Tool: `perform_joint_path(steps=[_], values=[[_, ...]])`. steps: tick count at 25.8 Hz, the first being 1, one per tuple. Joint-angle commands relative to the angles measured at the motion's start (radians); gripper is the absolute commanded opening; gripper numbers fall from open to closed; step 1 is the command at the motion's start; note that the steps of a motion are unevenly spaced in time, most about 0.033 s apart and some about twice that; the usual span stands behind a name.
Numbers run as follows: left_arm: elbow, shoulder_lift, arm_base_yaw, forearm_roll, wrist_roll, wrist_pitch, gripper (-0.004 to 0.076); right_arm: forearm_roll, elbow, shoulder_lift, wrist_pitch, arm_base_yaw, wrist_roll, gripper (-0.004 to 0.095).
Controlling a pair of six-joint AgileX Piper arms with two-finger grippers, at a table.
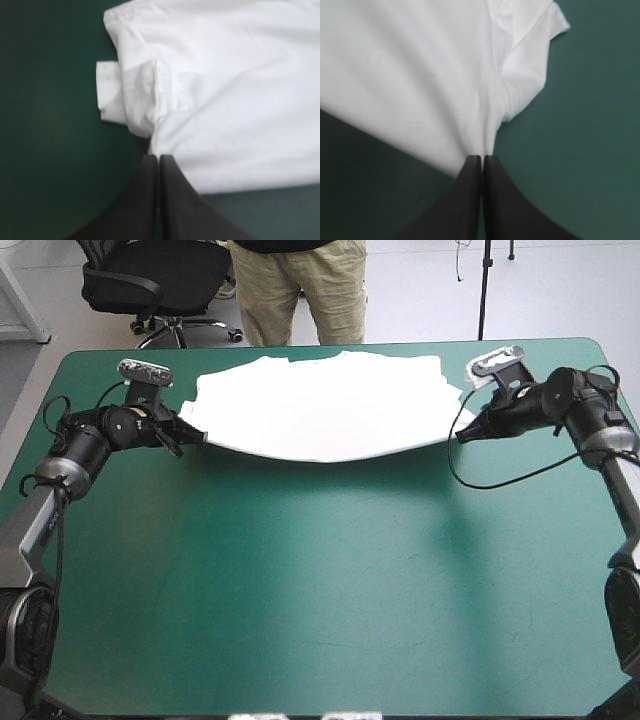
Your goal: Fold the cloth
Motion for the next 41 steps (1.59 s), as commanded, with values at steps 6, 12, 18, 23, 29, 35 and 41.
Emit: perform_joint_path(steps=[6, 12, 18, 23, 29, 35, 41], values=[[-0.001, -0.126, -0.003, 0.051, 0.018, 0.433, -0.0017, 0.013, 0.136, -0.181, 0.289, -0.027, -0.007, -0.0017], [0.123, -0.213, -0.003, 0.086, -0.1, 0.564, -0.0017, 0.008, 0.274, -0.268, 0.345, -0.027, 0.061, -0.0017], [0.32, -0.314, -0.003, 0.066, -0.123, 0.531, -0.0017, 0.026, 0.462, -0.328, 0.289, -0.023, 0.083, -0.0016], [0.392, -0.329, -0.003, 0.057, -0.126, 0.509, -0.0017, 0.028, 0.557, -0.328, 0.187, -0.023, 0.08, -0.0016], [0.401, -0.327, -0.003, 0.05, -0.128, 0.483, -0.0016, 0.035, 0.579, -0.328, 0.159, -0.023, 0.074, -0.0016], [0.397, -0.327, -0.003, 0.018, -0.086, 0.478, 0.0161, 0.064, 0.573, -0.334, 0.15, -0.023, 0.055, 0.0281], [0.341, -0.377, -0.003, 0.021, -0.11, 0.473, 0.0397, 0.054, 0.485, -0.432, 0.174, -0.025, 0.101, 0.0555]])
